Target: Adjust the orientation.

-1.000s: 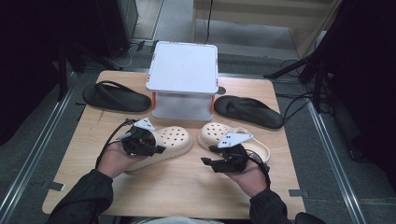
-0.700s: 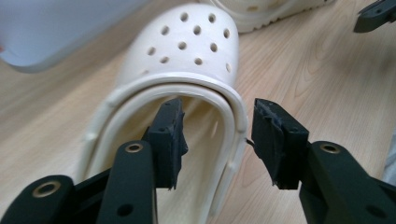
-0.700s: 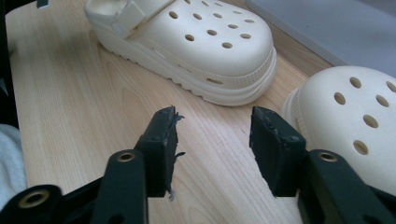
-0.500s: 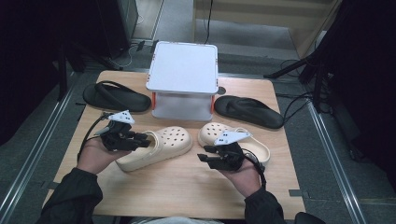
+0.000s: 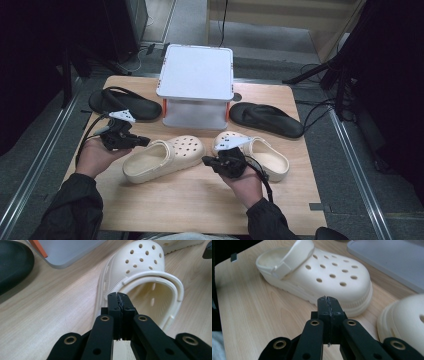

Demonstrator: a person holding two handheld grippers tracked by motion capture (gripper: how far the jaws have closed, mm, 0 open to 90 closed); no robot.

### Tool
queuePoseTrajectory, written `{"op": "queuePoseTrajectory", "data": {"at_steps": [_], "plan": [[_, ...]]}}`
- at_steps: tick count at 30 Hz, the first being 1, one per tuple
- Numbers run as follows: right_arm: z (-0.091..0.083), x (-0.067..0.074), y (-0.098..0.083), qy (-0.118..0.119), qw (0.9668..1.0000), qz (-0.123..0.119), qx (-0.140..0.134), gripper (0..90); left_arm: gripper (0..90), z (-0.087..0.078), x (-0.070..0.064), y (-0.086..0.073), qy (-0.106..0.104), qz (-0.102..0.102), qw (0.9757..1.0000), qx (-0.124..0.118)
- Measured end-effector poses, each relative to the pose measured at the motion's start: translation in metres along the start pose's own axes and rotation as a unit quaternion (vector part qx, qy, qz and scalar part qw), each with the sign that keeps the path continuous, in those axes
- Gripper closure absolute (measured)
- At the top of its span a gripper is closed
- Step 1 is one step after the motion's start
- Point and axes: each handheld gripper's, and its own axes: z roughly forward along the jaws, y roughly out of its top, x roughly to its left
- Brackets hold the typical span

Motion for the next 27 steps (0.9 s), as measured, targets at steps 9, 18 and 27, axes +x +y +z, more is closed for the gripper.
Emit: {"op": "queuePoseTrajectory", "data": {"at_steps": [9,18,27], "plan": [[0.032,0.017,0.006,-0.003,0.9998,-0.021,-0.002,90.0,90.0,0.017,0.02,-0.007,-0.01,-0.009,0.9999,0.011],[0.061,0.025,-0.005,0.002,0.9996,-0.008,0.025,90.0,90.0,0.025,0.025,-0.016,-0.004,-0.014,0.9997,0.018],[0.065,0.017,-0.003,-0.006,0.9996,-0.004,0.029,90.0,90.0,0.028,0.009,-0.022,-0.005,0.001,0.9995,0.031]]}}
